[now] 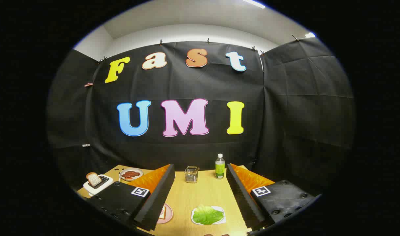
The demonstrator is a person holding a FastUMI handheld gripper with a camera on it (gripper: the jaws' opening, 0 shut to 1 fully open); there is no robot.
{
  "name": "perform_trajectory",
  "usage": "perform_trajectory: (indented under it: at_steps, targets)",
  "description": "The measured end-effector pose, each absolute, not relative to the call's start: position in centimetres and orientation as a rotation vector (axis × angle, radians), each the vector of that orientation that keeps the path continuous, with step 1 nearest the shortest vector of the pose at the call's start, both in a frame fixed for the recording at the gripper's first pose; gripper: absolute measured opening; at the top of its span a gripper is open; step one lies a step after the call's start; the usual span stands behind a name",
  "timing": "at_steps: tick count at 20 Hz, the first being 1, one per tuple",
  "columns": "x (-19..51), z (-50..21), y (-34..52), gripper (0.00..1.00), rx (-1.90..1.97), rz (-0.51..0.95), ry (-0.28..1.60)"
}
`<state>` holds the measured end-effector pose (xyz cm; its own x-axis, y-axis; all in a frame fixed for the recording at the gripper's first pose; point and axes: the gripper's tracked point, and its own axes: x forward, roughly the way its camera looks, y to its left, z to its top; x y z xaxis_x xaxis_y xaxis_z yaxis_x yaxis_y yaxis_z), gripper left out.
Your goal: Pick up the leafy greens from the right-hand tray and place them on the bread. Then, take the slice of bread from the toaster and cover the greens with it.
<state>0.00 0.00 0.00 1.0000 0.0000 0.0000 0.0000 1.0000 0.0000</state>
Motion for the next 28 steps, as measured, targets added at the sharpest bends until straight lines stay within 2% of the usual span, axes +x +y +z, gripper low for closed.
perform_trajectory:
  at_steps: [17, 28]
  targets:
    - [0.7, 0.5, 1.7, 0.97, -0.025, 0.062, -0.007]
    - [1.9, -2.2, 1.1, 0.98, -0.023, 0.092, 0.062]
